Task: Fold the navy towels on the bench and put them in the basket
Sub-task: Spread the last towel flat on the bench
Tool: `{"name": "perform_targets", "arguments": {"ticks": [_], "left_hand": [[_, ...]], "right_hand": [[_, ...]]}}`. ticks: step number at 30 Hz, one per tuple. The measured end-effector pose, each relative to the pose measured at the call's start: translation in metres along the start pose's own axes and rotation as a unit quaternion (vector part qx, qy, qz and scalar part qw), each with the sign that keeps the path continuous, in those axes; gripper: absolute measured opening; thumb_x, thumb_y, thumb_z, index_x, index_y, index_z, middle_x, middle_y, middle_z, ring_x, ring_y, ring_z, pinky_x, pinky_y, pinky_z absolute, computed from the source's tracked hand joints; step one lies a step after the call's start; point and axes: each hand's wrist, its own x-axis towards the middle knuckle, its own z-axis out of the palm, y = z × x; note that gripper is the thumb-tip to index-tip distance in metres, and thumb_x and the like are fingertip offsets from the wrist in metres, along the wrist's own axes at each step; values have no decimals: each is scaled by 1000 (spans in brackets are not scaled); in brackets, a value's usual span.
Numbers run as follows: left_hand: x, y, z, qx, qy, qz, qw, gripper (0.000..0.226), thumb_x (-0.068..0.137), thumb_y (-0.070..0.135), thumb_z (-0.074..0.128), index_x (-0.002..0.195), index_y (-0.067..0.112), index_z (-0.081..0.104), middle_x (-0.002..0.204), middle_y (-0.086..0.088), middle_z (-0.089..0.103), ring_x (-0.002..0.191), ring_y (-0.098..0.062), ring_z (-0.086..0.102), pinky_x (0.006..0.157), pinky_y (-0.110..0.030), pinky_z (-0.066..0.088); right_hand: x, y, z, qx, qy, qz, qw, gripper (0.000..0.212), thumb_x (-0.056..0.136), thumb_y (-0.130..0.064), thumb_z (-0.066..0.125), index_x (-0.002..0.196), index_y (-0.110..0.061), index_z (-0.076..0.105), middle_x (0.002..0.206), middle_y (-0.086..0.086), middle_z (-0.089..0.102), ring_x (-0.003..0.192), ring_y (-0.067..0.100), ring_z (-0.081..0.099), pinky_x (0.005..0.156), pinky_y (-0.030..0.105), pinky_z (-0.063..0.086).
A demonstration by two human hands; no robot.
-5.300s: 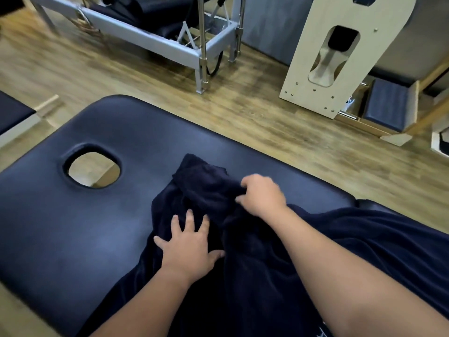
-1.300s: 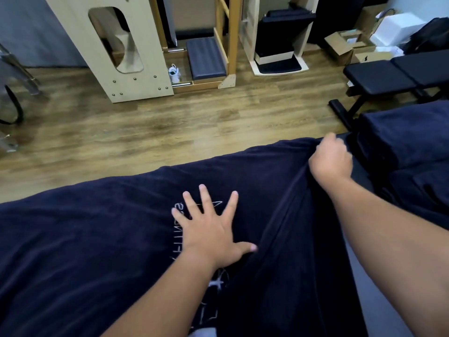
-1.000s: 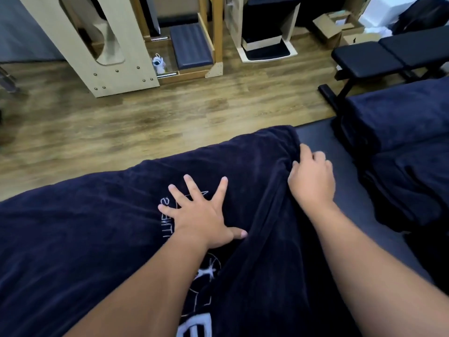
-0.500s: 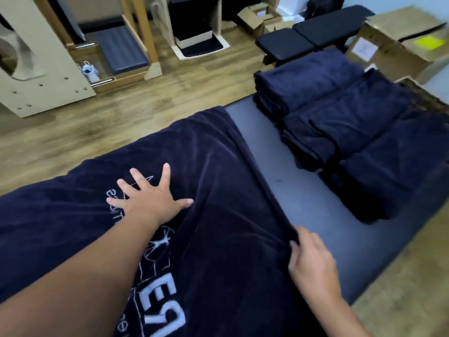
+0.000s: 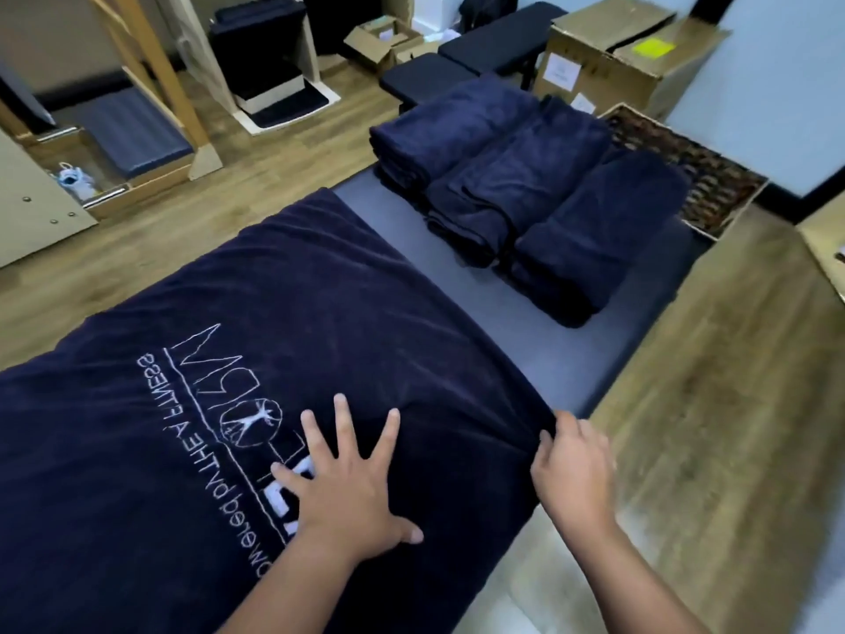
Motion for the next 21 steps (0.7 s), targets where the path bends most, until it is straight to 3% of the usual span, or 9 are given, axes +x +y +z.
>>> {"name": "perform_targets", "arguments": {"ticks": [2,5,6,9,12,17,21], "left_hand": [[-1,5,-1,9,12,-8,1000,140,59,83,73,145,54,-33,139,-12,-63,137,-51,-43,104,-84,13],[-10,20,5,22,19,-8,1000,133,62,87,68,149,51,-27,147,-17,-54,142,-55,-32,106,-81,20],[-12,25,8,13,11,-8,1000,132,64,86,67,150,50,-27,151,-18,-50,143,-56,-28,106,-79,23],[-9,31,13,-17,-17,-17,1000,135,66,80,72,147,52,-32,152,-17,-47,143,-56,-26,105,-80,23],[-2,32,11,-44,-37,-23,998,142,63,73,81,140,57,-38,147,-16,-54,141,-56,-32,104,-84,19],[3,37,8,-43,-49,-31,997,149,60,69,85,135,57,-43,143,-19,-58,139,-59,-32,101,-86,21],[5,37,9,-39,-41,-28,998,148,60,69,85,135,57,-43,145,-19,-55,140,-59,-31,101,-86,22]], "right_hand": [[17,12,-3,27,-5,-4,1000,1,89,-4,61,89,-5,62,82,14,57,82,41,57,71,44,45],[56,17,-19,39,-27,15,999,8,93,-5,53,86,-6,56,86,14,57,85,40,55,68,42,43],[60,15,-22,15,-38,7,999,4,91,-6,53,90,-7,56,90,14,58,88,39,55,70,42,45],[41,-3,-21,-69,-25,-28,997,19,86,-11,62,104,-14,59,105,10,53,96,37,51,76,43,46],[2,-8,-14,-39,3,-61,997,24,90,-25,67,113,-20,65,109,6,55,99,33,51,82,45,50],[-36,3,0,64,-44,-9,997,45,96,-33,63,140,-23,57,137,-1,49,126,23,42,91,45,54],[-24,4,3,78,-38,5,996,50,94,-35,65,141,-21,55,133,-2,51,123,22,41,94,44,52]]}}
